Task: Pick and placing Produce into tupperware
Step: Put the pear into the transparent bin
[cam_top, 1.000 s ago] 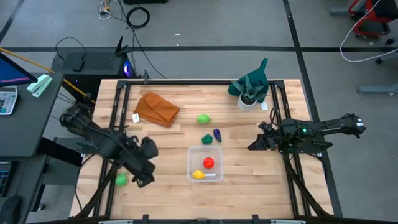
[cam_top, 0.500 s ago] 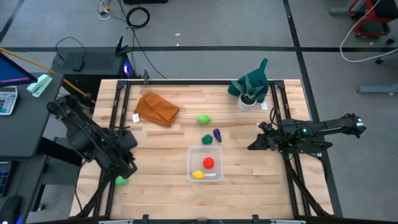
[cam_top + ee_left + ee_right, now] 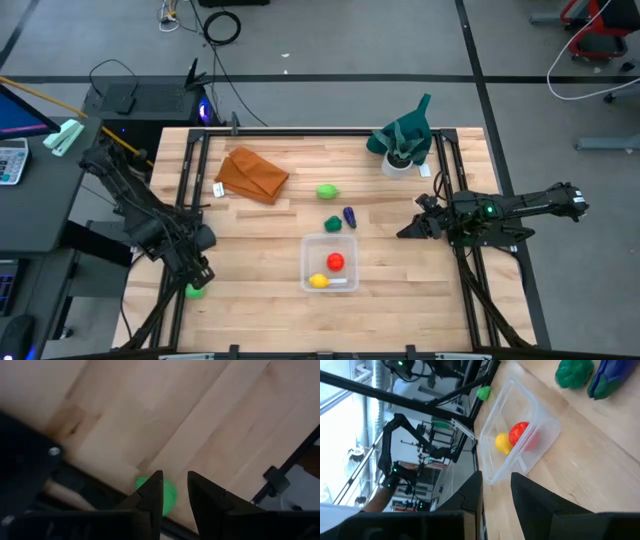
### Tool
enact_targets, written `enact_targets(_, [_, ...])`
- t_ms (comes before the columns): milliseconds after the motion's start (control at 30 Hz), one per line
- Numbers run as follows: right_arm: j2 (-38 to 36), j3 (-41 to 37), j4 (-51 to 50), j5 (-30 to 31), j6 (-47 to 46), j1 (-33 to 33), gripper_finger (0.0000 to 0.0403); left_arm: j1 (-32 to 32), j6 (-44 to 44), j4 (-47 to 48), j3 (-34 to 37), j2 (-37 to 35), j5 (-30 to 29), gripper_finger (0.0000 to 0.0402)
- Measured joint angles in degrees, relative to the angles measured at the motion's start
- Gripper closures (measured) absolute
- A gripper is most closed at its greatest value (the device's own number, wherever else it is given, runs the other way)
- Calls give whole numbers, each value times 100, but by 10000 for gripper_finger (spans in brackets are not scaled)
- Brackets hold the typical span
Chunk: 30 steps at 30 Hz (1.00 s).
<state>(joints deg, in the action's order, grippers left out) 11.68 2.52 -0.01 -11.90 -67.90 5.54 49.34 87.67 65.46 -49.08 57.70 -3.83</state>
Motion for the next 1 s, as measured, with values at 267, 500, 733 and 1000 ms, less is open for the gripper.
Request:
enact_targets(267, [0, 0, -15, 318, -172, 0, 334, -35, -534, -1446, 1123, -135, 457, 304])
enact_targets(500, [0, 0, -17, 592, -294, 0, 334, -262, -1205, -1932, 1502, -115, 869, 314])
enact_targets(733, [0, 0, -19, 798, -310, 0, 334, -619, -1703, -2034, 1503, -80, 951, 294])
enact_targets(1000, [0, 0, -17, 853, -398, 0, 334, -719, -2390, -2837, 1475, 453, 1057, 192])
